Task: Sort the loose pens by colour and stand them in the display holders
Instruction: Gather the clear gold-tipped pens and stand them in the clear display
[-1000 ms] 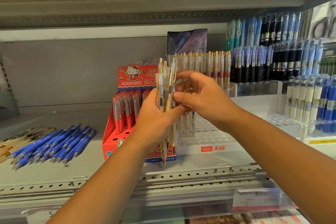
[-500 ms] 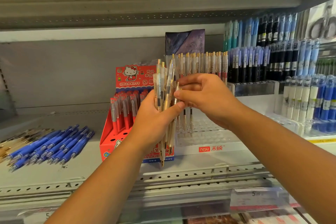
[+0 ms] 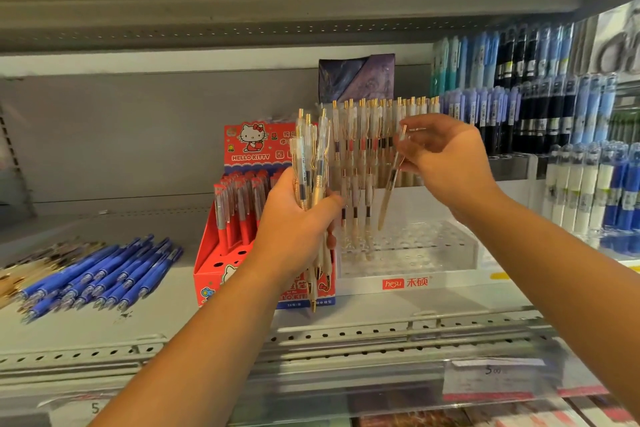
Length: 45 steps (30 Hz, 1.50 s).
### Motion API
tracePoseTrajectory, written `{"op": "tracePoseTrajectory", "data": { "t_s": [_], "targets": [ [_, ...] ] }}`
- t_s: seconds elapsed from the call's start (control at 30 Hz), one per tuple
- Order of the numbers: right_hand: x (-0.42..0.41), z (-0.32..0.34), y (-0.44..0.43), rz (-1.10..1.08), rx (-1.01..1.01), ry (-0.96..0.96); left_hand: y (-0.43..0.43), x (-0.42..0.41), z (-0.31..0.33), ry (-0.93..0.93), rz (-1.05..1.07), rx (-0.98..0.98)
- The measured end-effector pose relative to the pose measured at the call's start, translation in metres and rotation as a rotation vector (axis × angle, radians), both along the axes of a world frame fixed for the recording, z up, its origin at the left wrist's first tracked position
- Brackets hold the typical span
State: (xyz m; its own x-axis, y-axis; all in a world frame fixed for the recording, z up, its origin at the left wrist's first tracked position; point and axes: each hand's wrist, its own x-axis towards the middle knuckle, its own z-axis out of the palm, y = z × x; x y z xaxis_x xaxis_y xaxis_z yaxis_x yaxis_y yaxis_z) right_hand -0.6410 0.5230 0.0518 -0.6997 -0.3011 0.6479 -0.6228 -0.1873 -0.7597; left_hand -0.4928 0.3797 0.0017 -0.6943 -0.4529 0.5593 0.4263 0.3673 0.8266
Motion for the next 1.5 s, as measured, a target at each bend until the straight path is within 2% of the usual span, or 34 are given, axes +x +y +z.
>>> {"op": "tracePoseTrajectory", "data": {
  "t_s": [0.27, 0.43, 0.8, 1.03, 1.13, 1.2, 1.27, 1.3, 1.37, 1.43, 1.5],
  "targets": [
    [-0.014, -0.015, -0.007, -0.085, 0.065, 0.087, 0.003, 0.001, 0.002, 0.003, -0.017, -0.03],
    [-0.016, -0.011, -0.007, -0.069, -0.031, 0.107, 0.005, -0.001, 0.002, -0.003, -0.03, -0.014],
    [-0.014, -0.026, -0.018, -0.034, 0.387, 0.217, 0.005, 0.0, 0.001, 0.001, -0.074, -0.017],
    [-0.02, -0.027, -0.016, -0.161, 0.523, 0.282, 0.007, 0.002, 0.001, -0.021, -0.066, -0.037],
    [-0.016, -0.029, -0.013, -0.232, 0.58, 0.365, 0.006, 0.003, 0.002, -0.017, -0.075, -0.033],
    [-0.012, -0.029, -0.012, -0.345, 0.572, 0.446, 0.005, 0.004, 0.002, -0.014, -0.078, -0.029],
    [-0.004, -0.026, -0.012, -0.391, 0.478, 0.483, 0.006, 0.004, 0.001, -0.009, -0.084, -0.024],
    [0.003, -0.022, -0.012, -0.337, 0.401, 0.448, 0.006, 0.004, 0.002, -0.006, -0.088, -0.026],
    [0.02, -0.013, -0.014, -0.09, 0.257, 0.257, 0.007, 0.004, 0.002, 0.001, -0.094, -0.036],
    [0.037, -0.006, -0.016, 0.172, 0.199, 0.051, 0.008, 0.003, 0.002, 0.005, -0.091, -0.048],
    [0.049, -0.003, -0.018, 0.306, 0.196, -0.022, 0.007, 0.002, 0.001, 0.007, -0.092, -0.052]
  ]
}}
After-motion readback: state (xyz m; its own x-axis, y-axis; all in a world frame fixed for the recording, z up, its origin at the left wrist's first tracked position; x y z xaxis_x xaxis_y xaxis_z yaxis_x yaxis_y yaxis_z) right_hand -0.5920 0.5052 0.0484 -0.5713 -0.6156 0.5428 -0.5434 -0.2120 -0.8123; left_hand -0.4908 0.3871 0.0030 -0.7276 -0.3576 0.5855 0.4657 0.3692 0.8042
